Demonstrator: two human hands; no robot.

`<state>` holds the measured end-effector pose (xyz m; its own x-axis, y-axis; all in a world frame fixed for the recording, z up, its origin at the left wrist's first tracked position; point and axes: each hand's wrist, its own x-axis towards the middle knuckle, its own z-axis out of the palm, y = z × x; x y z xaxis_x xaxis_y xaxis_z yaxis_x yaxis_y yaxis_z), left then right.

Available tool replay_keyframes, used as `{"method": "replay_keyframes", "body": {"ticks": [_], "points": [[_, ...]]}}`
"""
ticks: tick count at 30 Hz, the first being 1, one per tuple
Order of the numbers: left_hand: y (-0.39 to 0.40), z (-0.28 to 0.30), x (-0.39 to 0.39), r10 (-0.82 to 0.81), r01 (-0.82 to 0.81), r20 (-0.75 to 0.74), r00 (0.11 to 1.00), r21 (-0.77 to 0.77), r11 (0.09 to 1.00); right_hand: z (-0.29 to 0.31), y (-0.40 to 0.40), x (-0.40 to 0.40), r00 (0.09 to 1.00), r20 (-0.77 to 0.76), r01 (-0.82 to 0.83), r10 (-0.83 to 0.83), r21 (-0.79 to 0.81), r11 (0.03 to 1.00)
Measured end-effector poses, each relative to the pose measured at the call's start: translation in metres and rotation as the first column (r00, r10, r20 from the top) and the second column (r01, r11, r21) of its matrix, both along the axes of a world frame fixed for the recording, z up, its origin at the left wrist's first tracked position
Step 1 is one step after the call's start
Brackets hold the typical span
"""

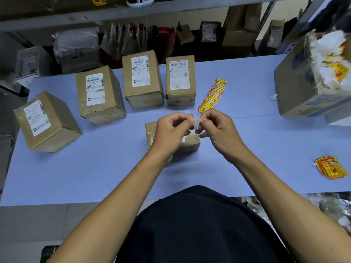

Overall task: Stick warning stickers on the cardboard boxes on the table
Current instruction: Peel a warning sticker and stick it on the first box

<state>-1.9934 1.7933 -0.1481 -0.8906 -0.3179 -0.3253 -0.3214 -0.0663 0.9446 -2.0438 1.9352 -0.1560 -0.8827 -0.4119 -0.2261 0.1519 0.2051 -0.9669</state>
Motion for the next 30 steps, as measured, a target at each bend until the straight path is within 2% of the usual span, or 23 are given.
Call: {"method": "replay_keyframes", "body": {"ticks": [5, 12, 15, 18, 21, 24, 27, 28, 30], "points": [[0.006, -0.01, -0.012, 0.09, -0.117, 0.185, 0.979, 0.141, 0.983, -0.024, 0.025, -0.009, 0.99, 0.11, 0.078, -0.085, 0.073, 0.994], [-0.002, -0.019, -0.01, 0.152, -0.183, 0.272, 0.95, 0.089, 0.979, -0.065, 0.057, -0.02, 0.942, 0.215, 0.194, -0.257, 0.275, 0.942], [-0.006, -0.021, -0.007, 0.166, -0.2, 0.29, 0.943, 0.093, 0.975, -0.082, 0.065, -0.016, 0.947, 0.248, 0.086, -0.205, 0.417, 0.905], [-0.01, -0.022, -0.004, 0.178, -0.216, 0.3, 0.937, 0.098, 0.971, -0.098, 0.072, -0.011, 0.973, 0.227, -0.101, -0.045, 0.59, 0.801], [-0.014, -0.025, -0.002, 0.18, -0.221, 0.321, 0.93, 0.095, 0.971, -0.103, 0.07, -0.007, 0.982, 0.177, -0.178, 0.071, 0.721, 0.669], [-0.017, -0.03, -0.001, 0.209, -0.252, 0.364, 0.908, 0.076, 0.965, -0.089, 0.051, -0.006, 0.991, -0.002, -0.083, 0.136, 0.785, 0.614], [-0.016, -0.034, -0.004, 0.233, -0.283, 0.397, 0.888, 0.072, 0.956, -0.074, 0.029, -0.008, 0.949, -0.182, 0.015, 0.256, 0.841, 0.541], [-0.016, -0.035, -0.005, 0.235, -0.293, 0.408, 0.882, 0.086, 0.952, -0.068, 0.023, -0.008, 0.931, -0.23, 0.042, 0.283, 0.839, 0.543], [-0.017, -0.035, -0.007, 0.241, -0.325, 0.431, 0.87, 0.133, 0.936, -0.058, 0.015, -0.005, 0.878, -0.348, 0.067, 0.329, 0.77, 0.635]]}}
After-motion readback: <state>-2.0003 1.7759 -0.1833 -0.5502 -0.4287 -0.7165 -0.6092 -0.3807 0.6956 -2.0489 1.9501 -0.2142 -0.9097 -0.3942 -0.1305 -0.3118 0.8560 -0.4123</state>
